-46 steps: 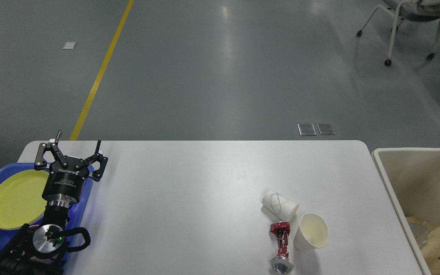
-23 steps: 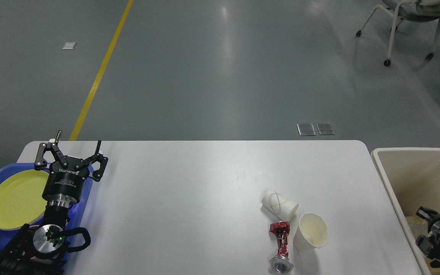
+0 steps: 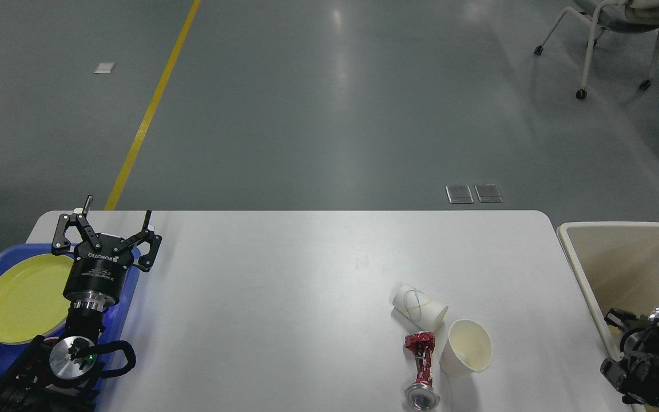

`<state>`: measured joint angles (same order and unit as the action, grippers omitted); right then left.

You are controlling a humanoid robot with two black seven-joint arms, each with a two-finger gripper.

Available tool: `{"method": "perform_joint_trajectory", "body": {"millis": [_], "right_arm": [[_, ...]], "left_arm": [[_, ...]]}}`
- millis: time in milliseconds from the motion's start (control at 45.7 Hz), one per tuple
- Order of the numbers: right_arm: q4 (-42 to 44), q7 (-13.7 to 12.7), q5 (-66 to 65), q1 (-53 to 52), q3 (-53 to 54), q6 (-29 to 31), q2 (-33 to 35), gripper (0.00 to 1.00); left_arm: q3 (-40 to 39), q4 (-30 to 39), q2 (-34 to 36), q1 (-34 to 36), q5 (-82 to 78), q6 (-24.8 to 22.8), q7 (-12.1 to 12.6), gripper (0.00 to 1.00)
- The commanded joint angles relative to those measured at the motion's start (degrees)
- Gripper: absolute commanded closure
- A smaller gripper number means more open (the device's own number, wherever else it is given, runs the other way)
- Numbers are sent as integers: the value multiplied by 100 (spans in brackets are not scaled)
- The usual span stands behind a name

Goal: Tidy desktop
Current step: 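Raise the right gripper out of the beige bin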

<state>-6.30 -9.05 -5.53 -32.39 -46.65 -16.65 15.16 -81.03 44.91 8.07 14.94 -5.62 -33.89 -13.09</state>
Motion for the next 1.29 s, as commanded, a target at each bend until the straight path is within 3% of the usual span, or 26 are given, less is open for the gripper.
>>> {"method": "perform_joint_trajectory", "body": {"millis": [0,481,656,766,919,1072,1269], "right_arm": [[-20,17,-1,5,-81,-699,-4,0],[-512,88,-1,-135,-81,-726,312,0],[-803,465,-1,-557,-81,-454,699,0],[-908,571,-1,-838,-72,142,822,0],[-1733,870,-44,-1778,-81,1224,1323,0],[-2551,844,-167,-2963,-1001,1953,1402,0],[-4193,756,-177,-5547,-2304,3412,1262,0]], "left_arm": [[0,0,-8,0,0,5,-1,4],[0,0,1,0,0,5,-1,4],[0,0,1,0,0,-4,-1,4],[0,0,-7,0,0,5,-1,4],[0,0,1,0,0,5,-1,4],[0,0,-7,0,0,5,8,4],[0,0,1,0,0,-4,-1,4]]}}
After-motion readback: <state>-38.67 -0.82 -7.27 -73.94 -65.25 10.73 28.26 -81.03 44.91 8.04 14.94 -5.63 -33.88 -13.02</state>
